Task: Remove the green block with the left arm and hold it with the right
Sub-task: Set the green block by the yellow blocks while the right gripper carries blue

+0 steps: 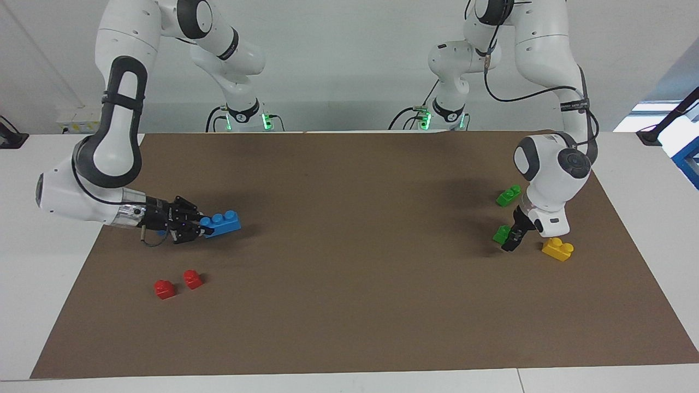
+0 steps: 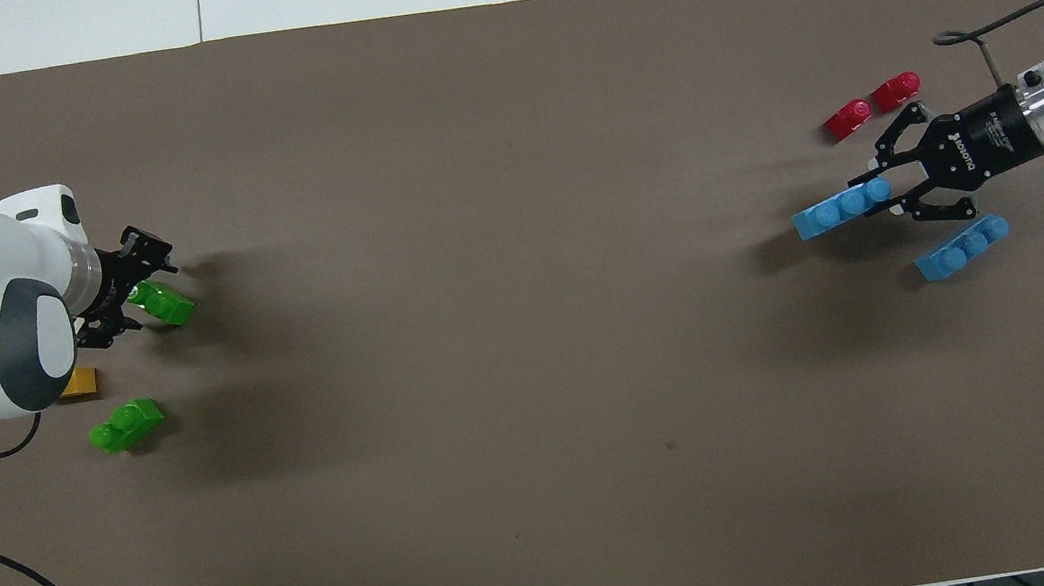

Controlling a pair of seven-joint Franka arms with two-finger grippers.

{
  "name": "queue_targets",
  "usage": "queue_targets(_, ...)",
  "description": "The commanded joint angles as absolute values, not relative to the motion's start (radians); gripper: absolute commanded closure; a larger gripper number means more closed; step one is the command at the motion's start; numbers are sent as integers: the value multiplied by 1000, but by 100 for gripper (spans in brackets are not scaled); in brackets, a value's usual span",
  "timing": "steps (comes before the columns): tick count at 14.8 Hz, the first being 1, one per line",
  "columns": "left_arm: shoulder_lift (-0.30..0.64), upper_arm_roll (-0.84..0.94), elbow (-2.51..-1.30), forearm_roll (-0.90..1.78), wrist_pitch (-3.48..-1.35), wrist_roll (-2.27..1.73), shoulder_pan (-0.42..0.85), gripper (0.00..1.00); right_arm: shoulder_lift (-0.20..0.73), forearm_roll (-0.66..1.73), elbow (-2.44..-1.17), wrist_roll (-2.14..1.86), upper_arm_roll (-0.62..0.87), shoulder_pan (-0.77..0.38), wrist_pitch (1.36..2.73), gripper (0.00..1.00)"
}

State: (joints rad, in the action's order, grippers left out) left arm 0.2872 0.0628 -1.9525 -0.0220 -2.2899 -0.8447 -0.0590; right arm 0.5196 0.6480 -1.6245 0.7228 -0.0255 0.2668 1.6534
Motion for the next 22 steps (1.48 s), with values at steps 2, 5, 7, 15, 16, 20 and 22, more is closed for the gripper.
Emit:
queue_targets(2,175,67,-1953,-26,-2194,-830,-58,0,595,626,-1552,638,-8,311,1626,100)
queue_targets(5,117,74,-1905,-32,-2125,-810,-49,0,600,603,-1552,612,-8,313,1626,100)
queue_targets(7,120,77,-1797,-29,-2006,-604,-51,0,600,600,-1554,592,-8,313,1634,100)
queue_targets(15,23,78,-1695,-29,-1821,-238,-52,0,586,598,-1623,502,-9,325,1689,100)
queue_targets(16,9,78,-1695,-29,-1797,-201,-51,0,583,598,-1632,500,-9,324,1698,100)
queue_targets(20,-47,75,-1698,-29,-1700,-25,-51,0,583,598,-1641,502,-9,316,1715,100)
queue_targets(22,-80,75,-1716,-29,-1684,-8,-49,0,581,597,-1644,505,-11,308,1729,100)
